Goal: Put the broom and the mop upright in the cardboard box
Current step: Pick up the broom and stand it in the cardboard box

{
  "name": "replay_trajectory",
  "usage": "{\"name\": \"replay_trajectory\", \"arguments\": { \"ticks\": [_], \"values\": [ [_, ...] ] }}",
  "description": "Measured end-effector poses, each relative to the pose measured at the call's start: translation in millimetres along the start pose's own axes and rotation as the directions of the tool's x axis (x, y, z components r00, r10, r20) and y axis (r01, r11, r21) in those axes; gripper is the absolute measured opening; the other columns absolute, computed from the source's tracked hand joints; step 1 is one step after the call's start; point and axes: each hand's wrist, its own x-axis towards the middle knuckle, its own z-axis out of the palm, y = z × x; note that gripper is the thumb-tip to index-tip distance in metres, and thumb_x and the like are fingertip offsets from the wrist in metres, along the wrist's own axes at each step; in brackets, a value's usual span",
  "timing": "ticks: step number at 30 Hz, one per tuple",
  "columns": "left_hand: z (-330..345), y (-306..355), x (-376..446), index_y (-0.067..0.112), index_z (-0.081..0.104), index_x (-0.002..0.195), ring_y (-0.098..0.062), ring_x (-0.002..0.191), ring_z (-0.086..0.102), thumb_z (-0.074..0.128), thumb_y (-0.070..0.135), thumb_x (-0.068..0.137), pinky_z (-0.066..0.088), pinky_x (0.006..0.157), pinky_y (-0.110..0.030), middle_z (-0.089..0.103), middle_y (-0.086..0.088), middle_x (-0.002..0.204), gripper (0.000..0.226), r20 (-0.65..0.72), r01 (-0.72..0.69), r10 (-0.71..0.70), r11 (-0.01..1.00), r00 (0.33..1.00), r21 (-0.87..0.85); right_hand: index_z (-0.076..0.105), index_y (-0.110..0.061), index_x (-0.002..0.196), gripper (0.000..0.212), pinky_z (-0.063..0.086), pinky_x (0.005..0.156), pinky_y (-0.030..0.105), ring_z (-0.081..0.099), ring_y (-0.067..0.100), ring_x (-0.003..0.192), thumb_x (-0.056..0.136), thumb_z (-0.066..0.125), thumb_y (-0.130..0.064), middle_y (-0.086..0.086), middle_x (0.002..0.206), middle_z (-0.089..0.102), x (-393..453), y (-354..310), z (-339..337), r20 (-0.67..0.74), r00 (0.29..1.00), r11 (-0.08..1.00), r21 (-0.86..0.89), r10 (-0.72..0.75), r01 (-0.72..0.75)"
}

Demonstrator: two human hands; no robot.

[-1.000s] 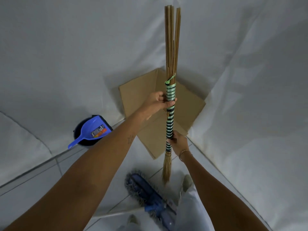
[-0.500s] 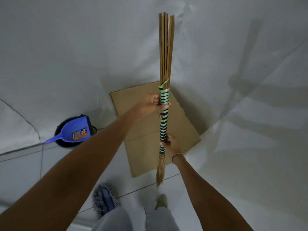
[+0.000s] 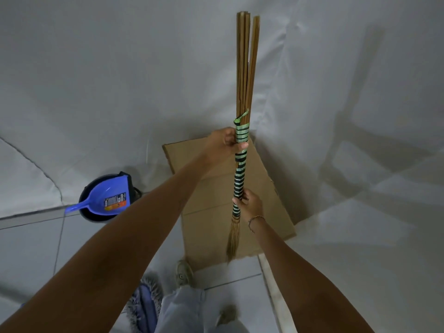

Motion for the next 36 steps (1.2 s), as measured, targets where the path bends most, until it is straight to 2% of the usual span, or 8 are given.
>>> {"name": "replay_trajectory", "arguments": {
  "ticks": [4, 10, 14, 19, 23, 28, 33, 36],
  "values": [
    [-3.3, -8.5, 38.1, 0.007, 0.066, 0.096, -0.006, 0.079, 0.069, 0.076, 0.011, 0.075, 0.057, 0.083, -0.028, 0.071, -0.003, 0.091, 0.024, 0.028, 0.015, -0.014, 0.999, 1.000, -0.037, 0.065, -0.003, 0.100, 0.023, 0.049, 0.077, 0.031, 0.064, 0.027, 0.093, 0.079, 0.068, -0.014, 0.017, 0.100, 0.068, 44.1, -5.5, 10.6, -0.084, 0.994, 0.997, -0.037, 0.063, -0.067],
    [13.4, -37.5, 103.1, 0.008, 0.069, 0.095, -0.009, 0.077, 0.069, 0.080, 0.020, 0.071, 0.059, 0.076, -0.021, 0.073, -0.002, 0.089, 0.029, -0.025, 0.041, -0.040, 0.999, 0.999, 0.030, 0.067, -0.001, 0.089, 0.020, 0.047, 0.069, 0.031, 0.059, 0.022, 0.076, 0.076, 0.071, -0.015, 0.018, 0.084, 0.067, 109.1, 0.5, 19.3, -0.173, 0.973, 0.988, -0.003, 0.153, -0.156],
    [25.6, -57.6, 151.4, 0.014, 0.070, 0.096, -0.014, 0.085, 0.071, 0.079, 0.029, 0.070, 0.057, 0.081, -0.027, 0.075, 0.000, 0.090, 0.030, -0.013, 0.067, -0.065, 0.982, 0.998, 0.175, 0.068, 0.002, 0.093, 0.024, 0.054, 0.073, 0.034, 0.067, 0.029, 0.083, 0.073, 0.073, -0.011, 0.020, 0.093, 0.072, 160.6, 10.4, 14.0, -0.128, 0.973, 0.981, 0.014, 0.194, -0.194],
    [35.0, -99.6, 228.8, 0.021, 0.071, 0.096, 0.012, 0.072, 0.061, 0.078, 0.036, 0.069, 0.048, 0.069, -0.008, 0.068, 0.016, 0.078, 0.033, -0.037, 0.121, -0.115, 0.956, 0.993, 0.269, 0.071, -0.003, 0.093, 0.026, 0.042, 0.056, 0.008, 0.063, 0.013, 0.072, 0.069, 0.077, -0.011, 0.013, 0.091, 0.074, 251.4, 42.6, 12.4, -0.058, 0.976, 0.978, 0.006, 0.208, -0.208],
    [38.3, -149.4, 274.2, 0.017, 0.071, 0.099, -0.008, 0.083, 0.069, 0.076, 0.028, 0.072, 0.054, 0.077, -0.023, 0.076, 0.000, 0.092, 0.030, -0.130, 0.161, -0.125, 0.934, 0.984, 0.319, 0.072, -0.003, 0.091, 0.025, 0.050, 0.068, 0.023, 0.065, 0.018, 0.075, 0.067, 0.077, -0.008, 0.016, 0.090, 0.074, 318.5, 77.4, 20.6, 0.001, 0.976, 0.976, 0.001, 0.216, -0.216],
    [47.4, -210.0, 324.7, 0.019, 0.071, 0.101, 0.000, 0.078, 0.065, 0.079, 0.026, 0.070, 0.046, 0.066, 0.002, 0.074, 0.006, 0.091, 0.033, -0.164, 0.209, -0.167, 0.936, 0.972, 0.282, 0.072, -0.002, 0.091, 0.024, 0.048, 0.068, 0.022, 0.063, 0.017, 0.076, 0.067, 0.076, -0.005, 0.016, 0.091, 0.074, 390.7, 117.8, 44.5, 0.041, 0.972, 0.972, 0.028, 0.231, -0.233],
    [56.1, -247.1, 355.3, 0.015, 0.070, 0.105, -0.007, 0.084, 0.070, 0.082, 0.021, 0.067, 0.056, 0.083, -0.019, 0.075, 0.000, 0.097, 0.041, -0.183, 0.256, -0.222, 0.948, 0.958, 0.189, 0.068, 0.006, 0.094, 0.022, 0.043, 0.072, 0.025, 0.060, 0.018, 0.081, 0.073, 0.071, 0.000, 0.022, 0.095, 0.071, 434.5, 140.2, 64.3, 0.042, 0.962, 0.960, 0.066, 0.270, -0.273],
    [60.4, -266.5, 364.5, 0.012, 0.069, 0.104, -0.012, 0.086, 0.070, 0.081, 0.024, 0.069, 0.057, 0.083, -0.025, 0.075, -0.002, 0.097, 0.039, -0.222, 0.251, -0.201, 0.940, 0.954, 0.231, 0.066, 0.008, 0.088, 0.013, 0.040, 0.061, 0.017, 0.055, 0.017, 0.077, 0.078, 0.066, -0.001, 0.018, 0.080, 0.067, 454.8, 148.4, 73.1, 0.015, 0.961, 0.961, 0.035, 0.275, -0.275]
  ]
}}
